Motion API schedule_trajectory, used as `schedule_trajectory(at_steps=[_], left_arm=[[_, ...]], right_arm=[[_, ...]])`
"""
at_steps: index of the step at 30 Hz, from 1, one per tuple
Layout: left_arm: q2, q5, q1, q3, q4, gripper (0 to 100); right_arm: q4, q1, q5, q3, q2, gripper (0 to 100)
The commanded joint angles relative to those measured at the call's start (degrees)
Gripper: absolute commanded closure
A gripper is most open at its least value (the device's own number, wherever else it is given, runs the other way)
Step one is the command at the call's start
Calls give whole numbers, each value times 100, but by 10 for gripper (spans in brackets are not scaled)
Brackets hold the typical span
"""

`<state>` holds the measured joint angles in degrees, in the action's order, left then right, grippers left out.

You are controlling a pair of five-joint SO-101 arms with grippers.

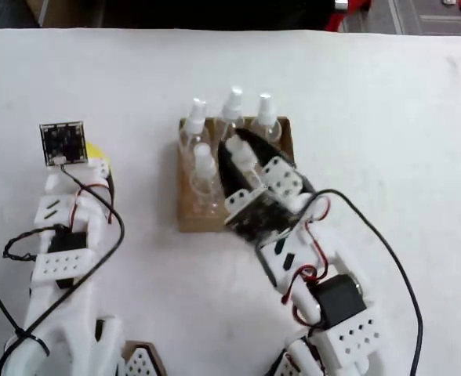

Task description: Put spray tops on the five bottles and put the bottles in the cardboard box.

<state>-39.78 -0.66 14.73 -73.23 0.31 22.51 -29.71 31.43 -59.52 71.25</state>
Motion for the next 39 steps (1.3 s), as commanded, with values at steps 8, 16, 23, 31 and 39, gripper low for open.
schedule_trajectory(at_steps=[8, 16, 23, 31, 39], left_arm=[[-13, -35, -84, 44, -141, 974], [-13, -35, -92, 44, -141, 974], [-13, -70, -207, 44, -141, 974], [-13, -70, -198, 44, -141, 974], [-13, -70, -198, 44, -141, 975]], right_arm=[[-611, 558, -782, -651, 31, 981], [-1138, 558, -791, -1257, 31, 981], [-1411, 558, -791, -1670, 75, 981], [-1833, 558, -800, -2145, 75, 981], [-1895, 567, -800, -2268, 75, 981]])
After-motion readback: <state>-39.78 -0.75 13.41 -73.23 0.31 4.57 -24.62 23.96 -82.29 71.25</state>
